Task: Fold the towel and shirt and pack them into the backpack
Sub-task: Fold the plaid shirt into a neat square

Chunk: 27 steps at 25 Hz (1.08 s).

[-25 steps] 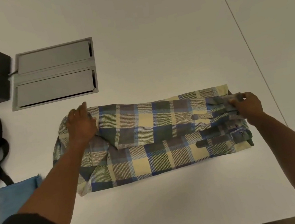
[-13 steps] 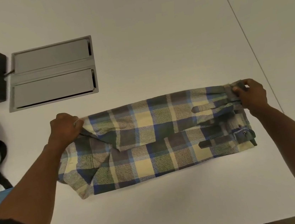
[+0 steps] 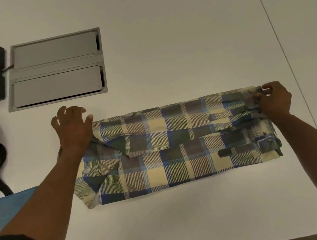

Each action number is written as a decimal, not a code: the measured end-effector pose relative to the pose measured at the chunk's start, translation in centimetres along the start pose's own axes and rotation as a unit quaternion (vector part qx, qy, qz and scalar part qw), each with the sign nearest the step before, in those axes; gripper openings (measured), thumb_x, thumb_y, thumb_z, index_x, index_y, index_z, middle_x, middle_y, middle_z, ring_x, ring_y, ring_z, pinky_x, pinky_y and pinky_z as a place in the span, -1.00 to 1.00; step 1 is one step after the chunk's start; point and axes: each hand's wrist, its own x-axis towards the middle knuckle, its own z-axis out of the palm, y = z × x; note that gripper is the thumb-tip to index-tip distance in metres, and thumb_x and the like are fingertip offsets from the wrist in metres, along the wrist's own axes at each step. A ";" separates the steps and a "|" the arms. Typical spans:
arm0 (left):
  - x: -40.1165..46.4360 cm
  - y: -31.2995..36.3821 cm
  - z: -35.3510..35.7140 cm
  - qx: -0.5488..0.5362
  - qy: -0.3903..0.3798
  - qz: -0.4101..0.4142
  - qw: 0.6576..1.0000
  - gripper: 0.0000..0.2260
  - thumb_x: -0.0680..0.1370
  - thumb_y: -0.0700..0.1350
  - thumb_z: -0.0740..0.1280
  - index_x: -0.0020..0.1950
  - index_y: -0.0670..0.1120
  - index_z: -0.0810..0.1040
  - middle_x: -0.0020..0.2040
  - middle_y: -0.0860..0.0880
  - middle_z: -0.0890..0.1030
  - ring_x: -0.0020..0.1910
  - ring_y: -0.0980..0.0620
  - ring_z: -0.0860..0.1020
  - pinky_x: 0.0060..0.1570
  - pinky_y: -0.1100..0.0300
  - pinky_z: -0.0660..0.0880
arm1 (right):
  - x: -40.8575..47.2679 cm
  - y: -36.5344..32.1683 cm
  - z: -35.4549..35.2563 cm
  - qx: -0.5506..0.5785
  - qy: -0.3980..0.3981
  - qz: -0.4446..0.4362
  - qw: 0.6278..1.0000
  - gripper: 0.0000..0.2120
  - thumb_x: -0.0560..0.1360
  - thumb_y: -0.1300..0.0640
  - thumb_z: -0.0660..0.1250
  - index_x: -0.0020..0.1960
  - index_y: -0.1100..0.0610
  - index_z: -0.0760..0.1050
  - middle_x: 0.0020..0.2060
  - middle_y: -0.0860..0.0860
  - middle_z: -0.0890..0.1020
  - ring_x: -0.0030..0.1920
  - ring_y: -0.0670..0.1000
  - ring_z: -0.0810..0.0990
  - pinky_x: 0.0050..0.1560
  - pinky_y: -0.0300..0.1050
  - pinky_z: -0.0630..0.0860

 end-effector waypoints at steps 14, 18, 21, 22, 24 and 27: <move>-13.1 8.1 4.4 -0.134 -0.083 0.192 0.969 -0.85 0.49 -0.19 0.38 0.06 -0.13 0.57 0.31 -0.14 0.56 0.34 -0.15 0.49 0.37 -0.08 0.36 | -14.7 -4.9 9.0 -0.111 -0.185 -0.424 0.880 -0.84 0.48 0.06 0.42 0.03 0.07 0.55 0.07 0.01 0.61 0.10 0.08 0.50 0.12 -0.04 0.31; -14.5 7.5 4.2 -0.160 -0.105 0.191 0.963 -0.79 0.58 -0.02 0.31 0.12 -0.11 0.57 0.39 -0.06 0.51 0.43 -0.05 0.39 0.47 0.00 0.23 | -15.0 -4.9 8.8 -0.110 -0.175 -0.411 0.888 -0.92 0.50 0.14 0.37 -0.02 0.09 0.53 0.00 0.02 0.61 0.06 0.10 0.51 0.07 -0.07 0.30; -14.0 7.1 3.0 -0.190 -0.072 0.173 0.964 -0.72 0.65 0.04 0.15 0.11 -0.06 0.59 0.31 -0.04 0.57 0.32 -0.06 0.48 0.29 -0.10 0.40 | -17.3 -6.3 8.9 -0.109 -0.161 -0.433 0.880 -0.75 0.48 0.06 0.41 0.12 0.09 0.52 0.14 0.06 0.58 0.12 0.09 0.48 0.08 -0.02 0.36; -13.0 7.0 2.4 -0.194 -0.047 0.150 0.968 -0.71 0.65 -0.01 0.12 0.15 -0.08 0.59 0.26 -0.07 0.59 0.24 -0.09 0.52 0.18 -0.10 0.45 | -18.6 -7.3 9.3 -0.104 -0.168 -0.453 0.870 -0.73 0.48 0.02 0.41 0.14 0.08 0.52 0.13 0.05 0.57 0.09 0.07 0.48 0.05 -0.04 0.37; -9.9 6.5 1.5 -0.168 0.002 0.114 0.979 -0.70 0.65 -0.10 0.10 0.20 -0.14 0.58 0.17 -0.14 0.62 0.11 -0.17 0.55 0.03 -0.08 0.48 | -21.2 -9.8 10.7 -0.090 -0.200 -0.486 0.846 -0.71 0.46 -0.01 0.41 0.13 0.07 0.54 0.10 0.04 0.57 0.03 0.03 0.49 -0.01 -0.07 0.42; -4.0 5.1 1.3 -0.119 -0.112 0.085 0.983 -0.72 0.63 -0.13 0.24 0.32 -0.12 0.53 0.24 -0.16 0.58 0.17 -0.19 0.54 0.10 -0.07 0.50 | -24.6 -12.8 13.5 -0.099 -0.231 -0.510 0.823 -0.69 0.42 0.03 0.45 0.12 0.08 0.54 0.10 0.05 0.57 -0.02 0.03 0.51 -0.09 -0.12 0.44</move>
